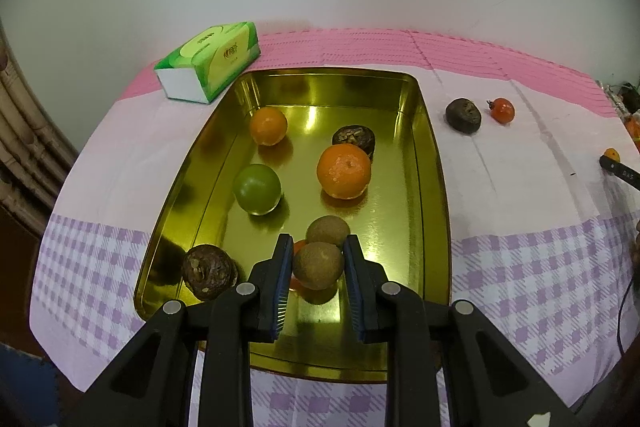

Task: Organize fruits
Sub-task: 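Carry the two olive-green fruits over the tin with the left gripper, then open the left gripper to drop the olive-green fruits into the tin, then withdraw the open left gripper from the tin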

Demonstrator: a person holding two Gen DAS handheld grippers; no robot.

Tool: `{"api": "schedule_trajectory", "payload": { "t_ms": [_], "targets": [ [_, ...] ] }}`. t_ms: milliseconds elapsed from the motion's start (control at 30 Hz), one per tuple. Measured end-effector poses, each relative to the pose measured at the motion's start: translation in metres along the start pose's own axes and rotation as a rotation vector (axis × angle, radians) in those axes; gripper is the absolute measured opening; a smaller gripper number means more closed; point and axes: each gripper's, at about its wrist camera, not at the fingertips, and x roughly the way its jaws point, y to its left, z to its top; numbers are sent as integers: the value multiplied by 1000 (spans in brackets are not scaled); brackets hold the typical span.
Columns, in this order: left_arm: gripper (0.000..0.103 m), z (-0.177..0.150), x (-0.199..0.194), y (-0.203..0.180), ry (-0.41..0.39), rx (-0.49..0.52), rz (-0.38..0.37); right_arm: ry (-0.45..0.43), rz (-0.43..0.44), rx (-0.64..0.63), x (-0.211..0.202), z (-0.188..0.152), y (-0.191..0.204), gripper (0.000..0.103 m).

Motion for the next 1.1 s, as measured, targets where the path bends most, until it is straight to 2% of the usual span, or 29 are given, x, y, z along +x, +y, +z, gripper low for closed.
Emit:
{"api": "schedule_trajectory", "payload": {
  "t_ms": [267,367,800,867,933,1100],
  "targets": [
    [26,3,5,-1,0,11,11,0,0,-1,0,0,0,38],
    [37,3,3,-1,-14,10,26,-1,0,-2,0,0,0,38],
    [37,-2,-23,3,-31,-25,51,-1,0,-3,0,0,0,38],
    [43,-4,-32,7,-34,-56,46,-1,2,-1,0,0,0,38],
    [64,-10,-45,11,-48,-96,41,-1,4,0,0,0,0,38],
    [67,-27,-77,10,-93,-68,67,-1,5,0,0,1,-1,38]
  ]
}}
